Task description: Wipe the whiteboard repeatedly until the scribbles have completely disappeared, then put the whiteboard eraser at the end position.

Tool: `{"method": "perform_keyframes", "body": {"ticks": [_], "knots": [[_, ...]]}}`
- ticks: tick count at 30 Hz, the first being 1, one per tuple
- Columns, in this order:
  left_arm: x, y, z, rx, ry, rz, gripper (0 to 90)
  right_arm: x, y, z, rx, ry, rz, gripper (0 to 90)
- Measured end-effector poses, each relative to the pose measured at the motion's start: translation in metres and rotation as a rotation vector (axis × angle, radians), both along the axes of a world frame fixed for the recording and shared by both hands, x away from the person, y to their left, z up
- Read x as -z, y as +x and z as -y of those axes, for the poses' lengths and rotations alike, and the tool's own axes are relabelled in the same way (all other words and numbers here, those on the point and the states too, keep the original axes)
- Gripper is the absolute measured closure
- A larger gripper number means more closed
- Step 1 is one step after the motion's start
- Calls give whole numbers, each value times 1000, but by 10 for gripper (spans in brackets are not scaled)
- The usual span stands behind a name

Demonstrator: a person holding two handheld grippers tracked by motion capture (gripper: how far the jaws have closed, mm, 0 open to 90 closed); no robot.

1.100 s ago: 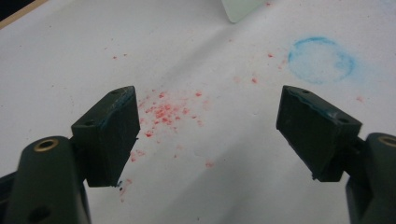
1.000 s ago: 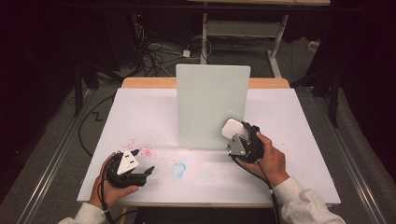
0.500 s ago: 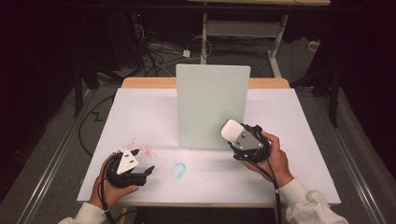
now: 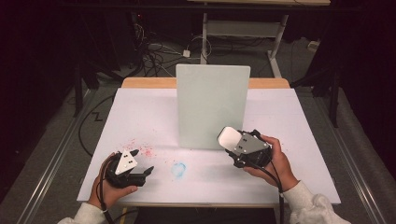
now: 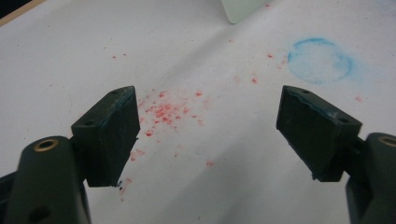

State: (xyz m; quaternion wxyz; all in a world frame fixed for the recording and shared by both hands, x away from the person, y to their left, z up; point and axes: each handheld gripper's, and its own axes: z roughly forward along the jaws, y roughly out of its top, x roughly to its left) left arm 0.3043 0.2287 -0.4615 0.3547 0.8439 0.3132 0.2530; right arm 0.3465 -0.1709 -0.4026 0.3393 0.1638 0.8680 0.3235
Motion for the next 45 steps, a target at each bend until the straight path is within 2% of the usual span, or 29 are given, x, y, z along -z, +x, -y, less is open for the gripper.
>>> {"method": "perform_keyframes", "body": {"ticks": [2,9,11,13,15,17,19,23,27,30,33,37,45], "knots": [[0,0,0,0,0,-1,205,0,-2,-1,-11,-20,-3,305],[1,-2,0,-9,7,-14,205,1,-3,-5,-54,-16,-74,305],[0,-2,1,-3,18,3,205,3,-3,-6,-74,-39,-107,305],[0,-1,3,1,18,3,205,6,-4,-9,-84,-64,-119,305],[0,0,5,3,21,-10,205,8,-5,-12,-97,-85,-153,305],[1,0,6,13,33,-1,205,9,-5,-14,-108,-113,-178,305],[1,-1,6,7,25,-18,205,10,-5,-16,-118,-137,-206,305],[1,-1,4,9,27,-3,204,13,-3,-20,-132,-177,-270,305],[1,-1,6,9,26,-17,204,21,-4,-28,-163,-230,-316,305],[1,-1,6,16,34,-5,205,25,-4,-35,-176,-248,-316,305],[1,-1,7,11,29,-18,204,30,-3,-42,-194,-245,-336,305],[2,-1,7,15,35,-21,205,36,-3,-51,-224,-266,-338,304],[2,-1,7,14,36,-22,205,44,-2,-59,-250,-255,-349,303]]}}
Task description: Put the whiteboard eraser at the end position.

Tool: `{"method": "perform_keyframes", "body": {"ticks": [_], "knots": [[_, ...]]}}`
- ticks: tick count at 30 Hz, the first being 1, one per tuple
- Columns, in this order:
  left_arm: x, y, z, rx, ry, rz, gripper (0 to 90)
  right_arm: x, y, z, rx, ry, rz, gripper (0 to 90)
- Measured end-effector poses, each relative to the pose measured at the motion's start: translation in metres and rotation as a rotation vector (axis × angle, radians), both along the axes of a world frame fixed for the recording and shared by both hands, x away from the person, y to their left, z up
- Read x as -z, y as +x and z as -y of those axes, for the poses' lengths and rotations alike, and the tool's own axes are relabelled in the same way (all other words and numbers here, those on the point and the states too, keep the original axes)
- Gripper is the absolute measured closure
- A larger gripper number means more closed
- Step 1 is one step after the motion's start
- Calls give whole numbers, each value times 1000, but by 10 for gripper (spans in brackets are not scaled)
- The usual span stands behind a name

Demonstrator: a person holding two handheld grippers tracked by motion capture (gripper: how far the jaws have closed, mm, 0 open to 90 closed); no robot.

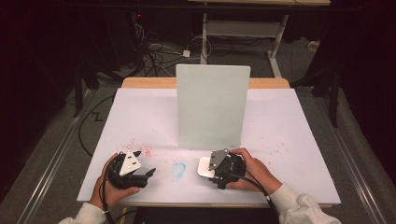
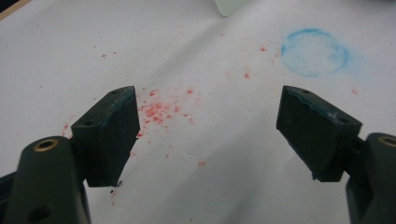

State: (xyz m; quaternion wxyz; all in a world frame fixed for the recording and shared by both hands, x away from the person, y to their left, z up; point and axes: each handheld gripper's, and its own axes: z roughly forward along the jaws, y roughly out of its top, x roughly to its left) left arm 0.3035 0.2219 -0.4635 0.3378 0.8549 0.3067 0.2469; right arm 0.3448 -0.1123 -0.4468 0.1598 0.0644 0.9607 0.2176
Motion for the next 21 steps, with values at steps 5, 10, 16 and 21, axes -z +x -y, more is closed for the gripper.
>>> {"method": "perform_keyframes", "body": {"ticks": [5,10,16,21], "knots": [[0,0,0,0,1,1,205,2,0,2,6,26,-9,302],[0,0,0,2,2,0,204,0,0,3,14,64,-3,299],[0,0,0,1,0,2,204,-12,-3,8,30,162,19,316],[-1,0,-1,5,1,15,204,-22,-4,20,61,221,85,312]]}}
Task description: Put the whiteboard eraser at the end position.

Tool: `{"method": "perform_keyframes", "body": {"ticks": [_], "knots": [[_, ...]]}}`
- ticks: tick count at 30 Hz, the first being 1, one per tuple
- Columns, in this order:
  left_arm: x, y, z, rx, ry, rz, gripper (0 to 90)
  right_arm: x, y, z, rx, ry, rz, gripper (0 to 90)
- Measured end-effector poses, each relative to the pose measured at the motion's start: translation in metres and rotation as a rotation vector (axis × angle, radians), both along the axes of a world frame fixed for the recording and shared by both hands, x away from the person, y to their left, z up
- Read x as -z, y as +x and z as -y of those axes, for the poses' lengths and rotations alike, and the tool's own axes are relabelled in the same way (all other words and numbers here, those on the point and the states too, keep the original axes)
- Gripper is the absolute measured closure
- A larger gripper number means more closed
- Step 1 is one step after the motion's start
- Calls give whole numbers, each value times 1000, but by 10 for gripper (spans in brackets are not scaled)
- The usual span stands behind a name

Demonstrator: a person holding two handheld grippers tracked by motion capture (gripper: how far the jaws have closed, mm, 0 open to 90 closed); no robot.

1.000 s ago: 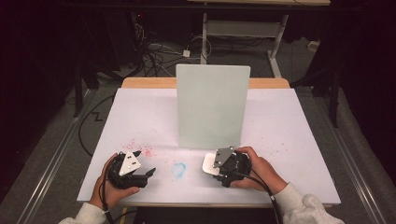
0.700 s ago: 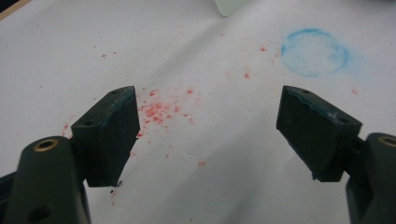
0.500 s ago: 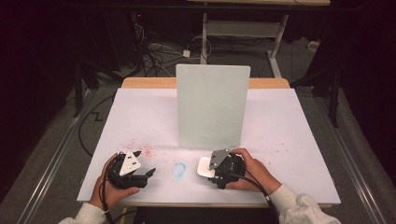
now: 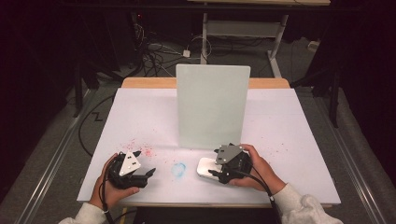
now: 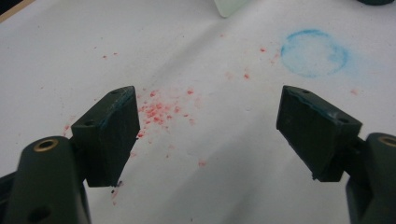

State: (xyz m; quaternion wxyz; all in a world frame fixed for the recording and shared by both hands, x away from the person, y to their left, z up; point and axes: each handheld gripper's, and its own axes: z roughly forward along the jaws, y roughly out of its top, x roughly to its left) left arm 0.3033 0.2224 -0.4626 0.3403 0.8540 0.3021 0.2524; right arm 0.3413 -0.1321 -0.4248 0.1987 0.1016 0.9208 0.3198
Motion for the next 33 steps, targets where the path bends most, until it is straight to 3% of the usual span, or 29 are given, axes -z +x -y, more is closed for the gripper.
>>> {"method": "perform_keyframes", "body": {"ticks": [4,11,16,33], "knots": [[0,0,0,0,0,0,204,-7,2,11,42,44,36,302],[0,0,1,-3,-2,-11,204,-15,3,26,136,81,133,254],[0,-1,0,-2,-2,-10,204,-18,4,33,184,107,177,219],[0,-1,1,1,0,-10,204,-26,4,64,298,154,256,199]]}}
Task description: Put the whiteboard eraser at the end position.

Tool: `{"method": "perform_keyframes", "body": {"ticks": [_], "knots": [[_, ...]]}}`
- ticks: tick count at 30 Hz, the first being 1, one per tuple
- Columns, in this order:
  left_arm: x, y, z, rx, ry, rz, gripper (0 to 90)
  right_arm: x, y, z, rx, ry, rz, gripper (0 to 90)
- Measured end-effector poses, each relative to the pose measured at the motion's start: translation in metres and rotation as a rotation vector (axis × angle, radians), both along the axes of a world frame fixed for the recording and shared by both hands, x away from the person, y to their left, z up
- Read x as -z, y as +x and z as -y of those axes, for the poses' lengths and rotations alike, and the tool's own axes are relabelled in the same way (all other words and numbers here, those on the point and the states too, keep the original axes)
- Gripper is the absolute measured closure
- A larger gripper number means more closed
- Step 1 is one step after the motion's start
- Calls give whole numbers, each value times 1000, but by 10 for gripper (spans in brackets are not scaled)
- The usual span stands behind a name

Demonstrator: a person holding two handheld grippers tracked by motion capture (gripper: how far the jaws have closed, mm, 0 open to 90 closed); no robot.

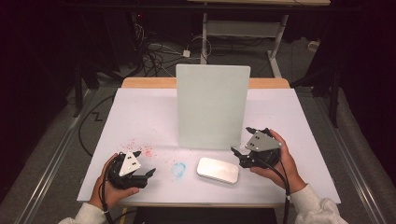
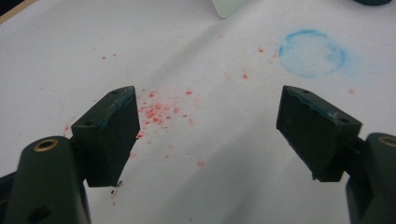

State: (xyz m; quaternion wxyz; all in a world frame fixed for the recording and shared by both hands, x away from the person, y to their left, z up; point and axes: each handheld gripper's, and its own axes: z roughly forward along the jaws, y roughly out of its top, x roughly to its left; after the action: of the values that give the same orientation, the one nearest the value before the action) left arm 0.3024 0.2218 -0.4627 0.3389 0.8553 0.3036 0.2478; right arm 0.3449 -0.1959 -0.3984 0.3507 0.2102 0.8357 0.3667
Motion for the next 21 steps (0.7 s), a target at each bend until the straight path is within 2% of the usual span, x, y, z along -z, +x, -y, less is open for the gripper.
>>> {"method": "perform_keyframes", "body": {"ticks": [9,21], "knots": [[0,0,1,4,0,-2,204,0,-2,14,44,-6,32,197],[0,1,1,6,2,-5,204,3,-6,36,96,3,46,198]]}}
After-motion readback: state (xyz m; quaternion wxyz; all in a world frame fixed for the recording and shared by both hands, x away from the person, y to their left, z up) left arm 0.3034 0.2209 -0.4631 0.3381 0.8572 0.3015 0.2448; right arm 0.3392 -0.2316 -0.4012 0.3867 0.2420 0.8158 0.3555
